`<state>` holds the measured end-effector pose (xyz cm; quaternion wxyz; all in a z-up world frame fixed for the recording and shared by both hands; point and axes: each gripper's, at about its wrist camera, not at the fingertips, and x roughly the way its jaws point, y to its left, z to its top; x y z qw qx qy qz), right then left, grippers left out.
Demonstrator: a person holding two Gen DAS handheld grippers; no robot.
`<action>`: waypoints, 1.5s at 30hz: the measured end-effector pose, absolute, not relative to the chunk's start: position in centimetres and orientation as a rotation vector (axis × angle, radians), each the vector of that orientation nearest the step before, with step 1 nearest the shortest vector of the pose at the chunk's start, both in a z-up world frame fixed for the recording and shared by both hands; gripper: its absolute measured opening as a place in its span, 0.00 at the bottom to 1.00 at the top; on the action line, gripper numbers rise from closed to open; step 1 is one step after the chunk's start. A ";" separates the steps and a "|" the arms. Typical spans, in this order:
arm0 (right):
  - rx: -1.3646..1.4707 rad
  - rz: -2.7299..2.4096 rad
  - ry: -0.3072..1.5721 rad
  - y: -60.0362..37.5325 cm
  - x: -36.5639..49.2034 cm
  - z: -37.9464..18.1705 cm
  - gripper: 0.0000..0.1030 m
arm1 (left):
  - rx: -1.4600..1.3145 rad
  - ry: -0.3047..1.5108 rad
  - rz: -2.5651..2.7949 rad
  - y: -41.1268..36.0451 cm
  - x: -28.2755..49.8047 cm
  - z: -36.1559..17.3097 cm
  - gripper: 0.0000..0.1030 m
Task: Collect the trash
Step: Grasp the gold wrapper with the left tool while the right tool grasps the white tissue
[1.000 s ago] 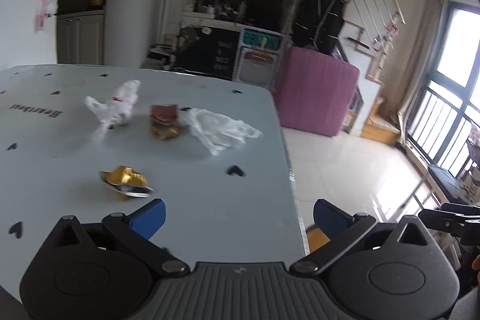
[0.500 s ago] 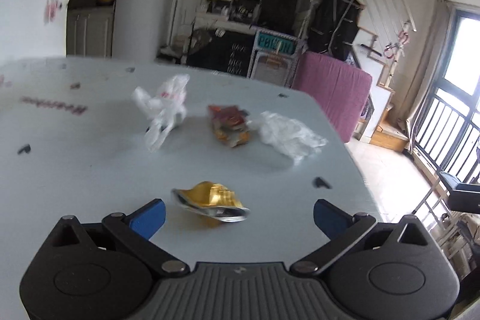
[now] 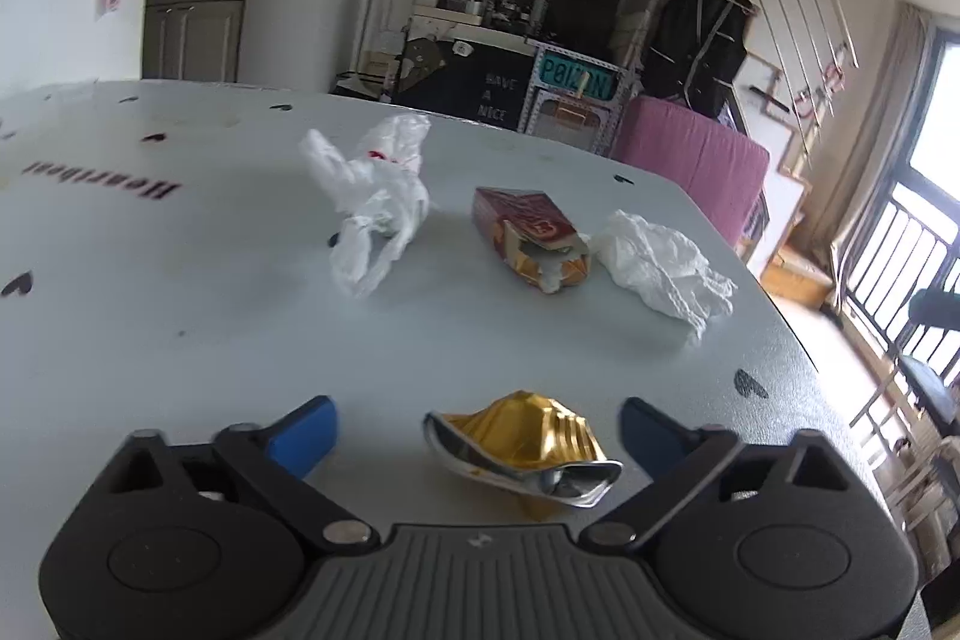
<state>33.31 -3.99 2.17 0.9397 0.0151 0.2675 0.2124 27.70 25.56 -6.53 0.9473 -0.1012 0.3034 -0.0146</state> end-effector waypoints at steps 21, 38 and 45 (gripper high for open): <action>-0.075 0.528 0.576 4.1 46.3 -1.9 1.00 | -0.190 0.607 -0.089 23.9 26.8 -6.5 0.44; -0.300 0.789 0.633 7.5 42.9 -4.7 0.95 | -0.176 0.611 -0.098 23.1 26.1 -6.4 0.43; -0.247 0.703 0.647 6.5 42.1 -3.4 0.24 | -0.206 0.605 -0.062 22.4 24.9 -6.3 0.42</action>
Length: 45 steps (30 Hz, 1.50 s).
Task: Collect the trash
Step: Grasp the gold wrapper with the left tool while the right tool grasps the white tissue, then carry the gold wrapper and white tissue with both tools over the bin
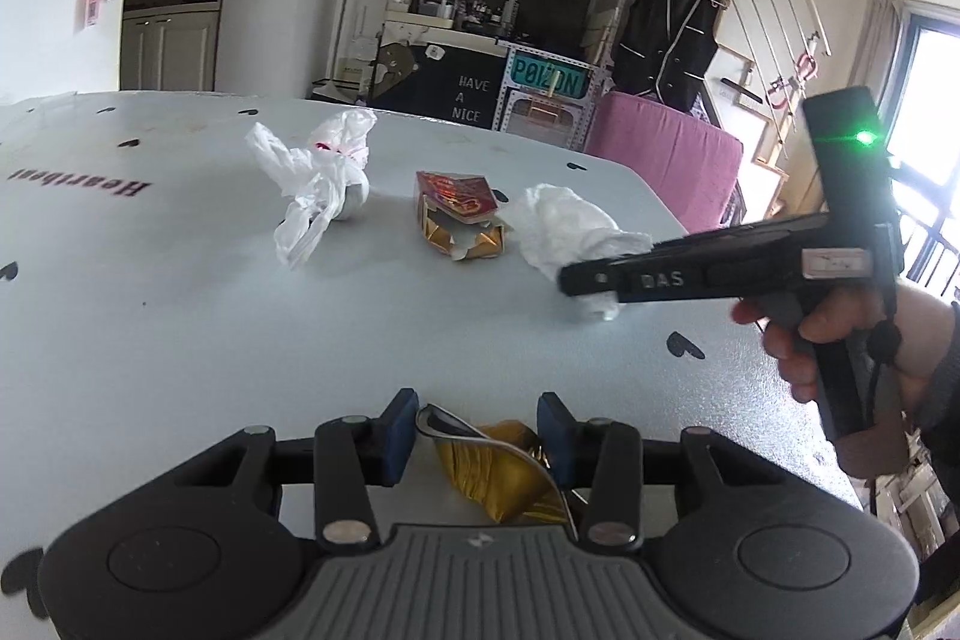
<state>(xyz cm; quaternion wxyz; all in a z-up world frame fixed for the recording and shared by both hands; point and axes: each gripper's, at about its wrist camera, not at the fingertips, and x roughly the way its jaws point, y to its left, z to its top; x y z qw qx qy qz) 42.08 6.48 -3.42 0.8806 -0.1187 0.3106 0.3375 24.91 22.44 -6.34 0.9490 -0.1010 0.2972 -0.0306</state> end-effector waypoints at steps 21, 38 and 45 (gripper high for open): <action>-0.086 0.656 0.700 -1.8 29.3 0.2 0.11 | -0.220 0.591 0.001 19.0 20.5 -2.9 0.42; 0.023 0.559 0.684 -9.5 23.8 2.5 0.11 | -0.151 0.590 -0.002 13.3 18.4 -0.6 0.42; 0.047 0.471 0.661 -14.0 22.6 2.5 0.11 | -0.112 0.592 -0.051 8.9 18.8 0.0 0.42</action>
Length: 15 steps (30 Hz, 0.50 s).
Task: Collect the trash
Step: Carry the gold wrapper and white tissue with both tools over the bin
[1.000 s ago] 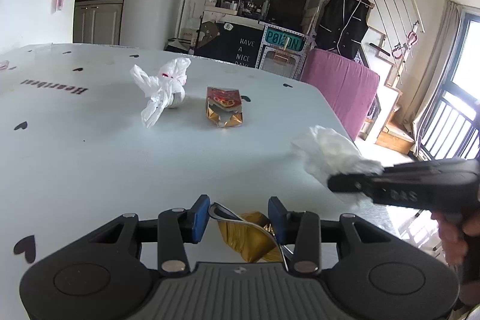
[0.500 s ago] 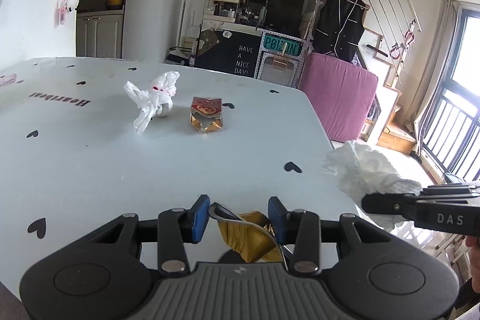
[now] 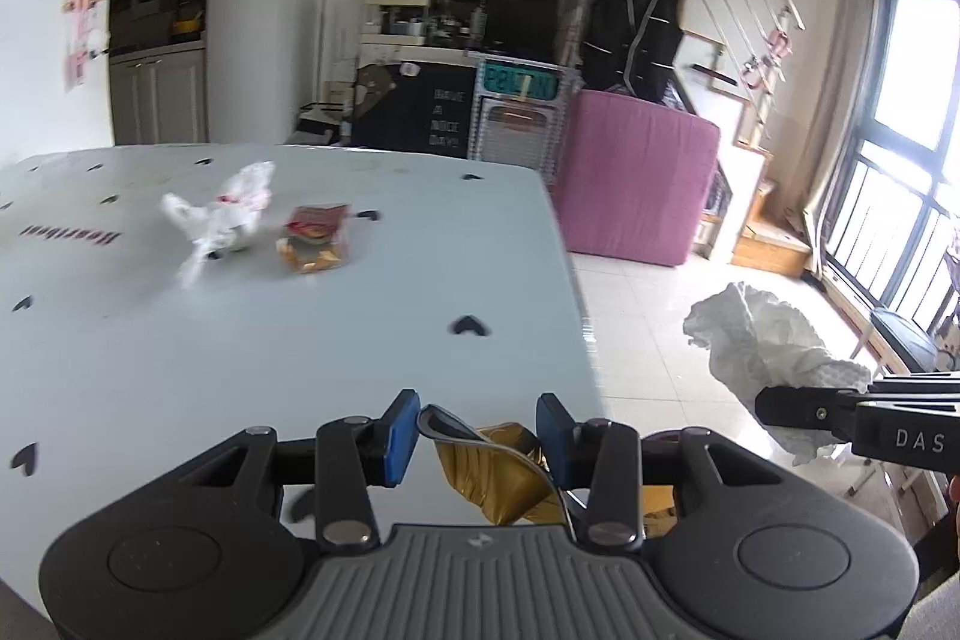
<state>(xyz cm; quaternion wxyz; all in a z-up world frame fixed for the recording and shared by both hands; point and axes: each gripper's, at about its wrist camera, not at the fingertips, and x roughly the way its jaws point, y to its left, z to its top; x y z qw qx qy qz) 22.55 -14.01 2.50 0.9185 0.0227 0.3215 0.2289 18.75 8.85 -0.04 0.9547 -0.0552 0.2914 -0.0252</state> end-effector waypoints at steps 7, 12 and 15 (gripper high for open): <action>0.104 0.376 0.649 -20.0 21.6 2.1 0.11 | -0.069 0.593 -0.122 3.9 19.4 -0.1 0.42; 0.134 0.309 0.649 -24.0 21.3 1.4 0.11 | -0.053 0.612 -0.168 0.4 20.4 -0.9 0.42; 0.150 0.276 0.661 -26.3 21.4 0.4 0.11 | -0.045 0.633 -0.198 -1.8 21.2 -1.7 0.42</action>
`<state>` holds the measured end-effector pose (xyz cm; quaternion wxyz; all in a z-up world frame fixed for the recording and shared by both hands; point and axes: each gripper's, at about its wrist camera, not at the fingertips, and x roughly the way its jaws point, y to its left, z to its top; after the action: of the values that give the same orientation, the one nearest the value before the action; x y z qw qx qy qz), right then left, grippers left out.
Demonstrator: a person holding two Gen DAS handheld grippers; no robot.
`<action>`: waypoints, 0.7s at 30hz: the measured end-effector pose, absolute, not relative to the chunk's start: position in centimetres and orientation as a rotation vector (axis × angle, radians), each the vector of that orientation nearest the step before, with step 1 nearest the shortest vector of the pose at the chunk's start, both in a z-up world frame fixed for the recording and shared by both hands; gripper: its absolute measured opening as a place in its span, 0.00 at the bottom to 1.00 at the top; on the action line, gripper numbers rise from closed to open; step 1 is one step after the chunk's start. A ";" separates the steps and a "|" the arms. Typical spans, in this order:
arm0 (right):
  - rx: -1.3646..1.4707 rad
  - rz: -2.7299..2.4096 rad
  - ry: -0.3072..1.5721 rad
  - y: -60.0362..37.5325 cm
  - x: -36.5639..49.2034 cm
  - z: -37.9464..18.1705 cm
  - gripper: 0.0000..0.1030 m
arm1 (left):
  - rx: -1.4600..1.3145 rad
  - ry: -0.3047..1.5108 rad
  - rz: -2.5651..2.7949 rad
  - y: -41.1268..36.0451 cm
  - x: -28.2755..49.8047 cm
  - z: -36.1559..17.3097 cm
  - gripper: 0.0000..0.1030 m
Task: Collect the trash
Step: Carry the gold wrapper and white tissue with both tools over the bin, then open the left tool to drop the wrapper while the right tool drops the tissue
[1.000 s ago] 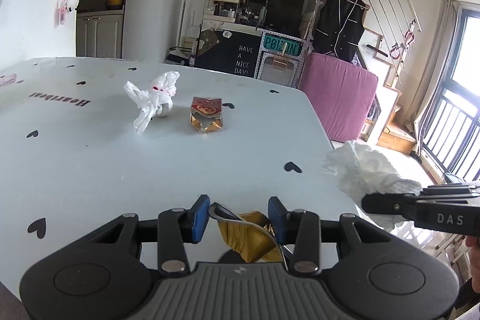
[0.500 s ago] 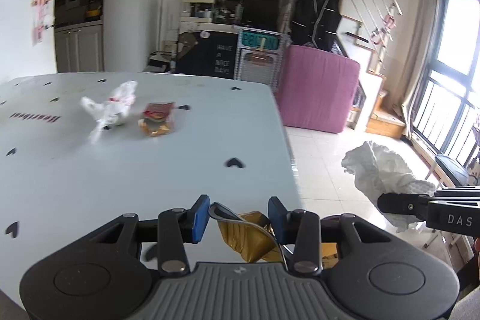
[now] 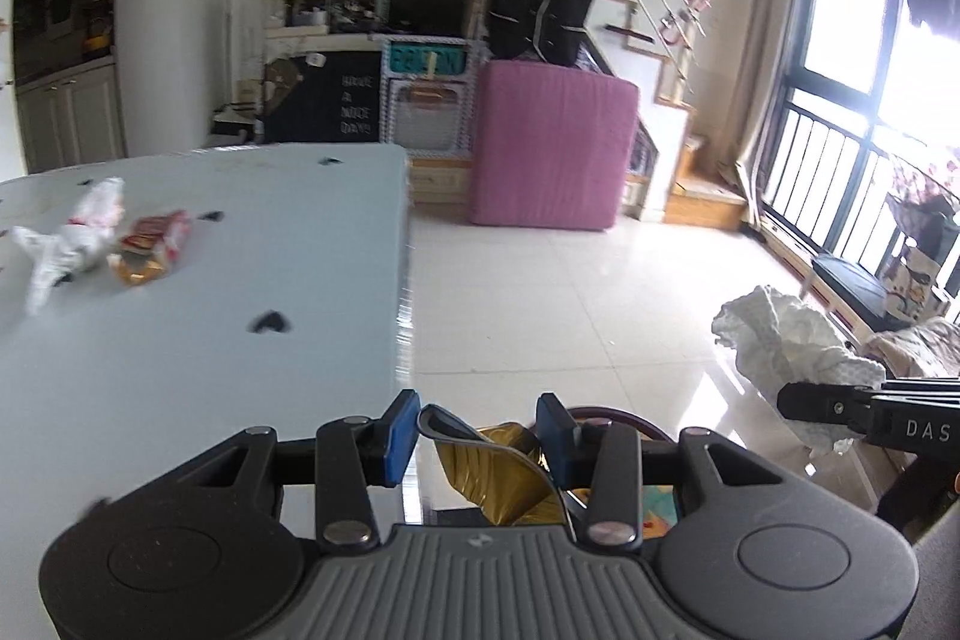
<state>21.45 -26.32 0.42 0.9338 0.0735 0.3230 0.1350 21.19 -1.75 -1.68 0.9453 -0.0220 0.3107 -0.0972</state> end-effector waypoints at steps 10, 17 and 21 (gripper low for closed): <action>0.235 0.181 0.762 -33.1 22.9 -4.9 0.11 | -0.030 0.763 -0.281 -7.9 25.4 -6.9 0.42; 0.259 0.182 0.858 -35.4 25.4 -9.1 0.11 | -0.030 0.845 -0.296 -10.6 28.9 -11.4 0.42; 0.291 0.243 0.934 -35.8 27.8 -11.7 0.11 | -0.060 0.877 -0.298 -11.3 31.0 -13.6 0.42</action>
<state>27.76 -35.75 -11.71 0.8757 0.1393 0.4475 0.1166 31.00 -11.34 -13.57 0.8942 -0.0288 0.4230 -0.1438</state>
